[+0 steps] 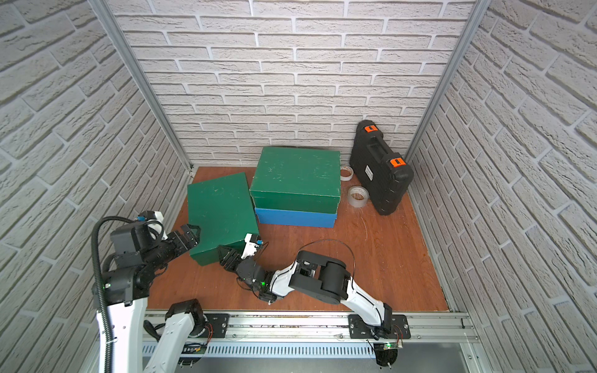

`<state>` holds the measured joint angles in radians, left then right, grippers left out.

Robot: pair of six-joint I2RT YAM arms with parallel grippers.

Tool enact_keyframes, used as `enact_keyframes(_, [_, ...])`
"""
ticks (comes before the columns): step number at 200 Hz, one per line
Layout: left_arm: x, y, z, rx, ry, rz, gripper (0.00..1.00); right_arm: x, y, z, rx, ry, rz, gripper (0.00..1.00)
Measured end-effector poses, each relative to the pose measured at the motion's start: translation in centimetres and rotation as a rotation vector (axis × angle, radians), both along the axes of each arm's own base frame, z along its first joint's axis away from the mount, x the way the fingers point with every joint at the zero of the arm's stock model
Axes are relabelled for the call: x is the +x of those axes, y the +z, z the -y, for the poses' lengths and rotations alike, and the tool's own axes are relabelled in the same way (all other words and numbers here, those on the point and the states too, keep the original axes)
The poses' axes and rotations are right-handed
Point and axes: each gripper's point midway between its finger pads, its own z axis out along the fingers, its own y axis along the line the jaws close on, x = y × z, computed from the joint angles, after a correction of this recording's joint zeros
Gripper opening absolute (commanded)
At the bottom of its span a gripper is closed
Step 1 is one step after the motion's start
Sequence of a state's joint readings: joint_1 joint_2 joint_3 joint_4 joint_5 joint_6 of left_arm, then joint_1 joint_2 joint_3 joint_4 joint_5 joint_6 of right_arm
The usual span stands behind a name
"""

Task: Stack the shoeboxes
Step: Move the shoebox to the center of the board.

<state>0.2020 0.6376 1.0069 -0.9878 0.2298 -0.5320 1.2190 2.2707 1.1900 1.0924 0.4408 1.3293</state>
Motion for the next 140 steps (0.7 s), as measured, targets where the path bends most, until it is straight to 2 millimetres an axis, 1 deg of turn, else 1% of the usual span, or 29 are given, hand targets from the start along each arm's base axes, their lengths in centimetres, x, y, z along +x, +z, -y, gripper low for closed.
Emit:
enact_keyframes(37, [0.0, 0.0, 0.0, 0.000, 0.000, 0.000, 0.98, 0.1, -0.3, 0.6, 0.000, -0.004, 0.001, 0.50])
enact_keyframes(57, [0.0, 0.0, 0.0, 0.000, 0.000, 0.001, 0.98, -0.2, -1.1, 1.6, -0.018, -0.006, -0.009, 0.49])
enact_keyframes(81, [0.0, 0.1, 0.0, 0.000, 0.000, 0.003, 0.98, -0.9, -3.2, 3.9, -0.080, -0.002, -0.038, 0.45])
enact_keyframes(93, [0.0, 0.1, 0.0, 0.000, -0.001, 0.003, 0.98, -1.5, -3.9, 5.1, -0.106, 0.007, -0.054, 0.44])
enact_keyframes(106, [0.0, 0.1, 0.0, 0.000, -0.001, 0.003, 0.98, -2.2, -4.1, 6.3, -0.123, 0.024, -0.071, 0.43])
enact_keyframes(127, [0.0, 0.1, 0.1, -0.002, -0.003, 0.003, 0.98, -3.5, -3.8, 8.0, -0.128, 0.058, -0.091, 0.43])
enact_keyframes(140, [0.0, 0.0, 0.1, -0.005, -0.006, 0.002, 0.98, -4.5, -4.1, 9.6, -0.131, 0.076, -0.108, 0.43])
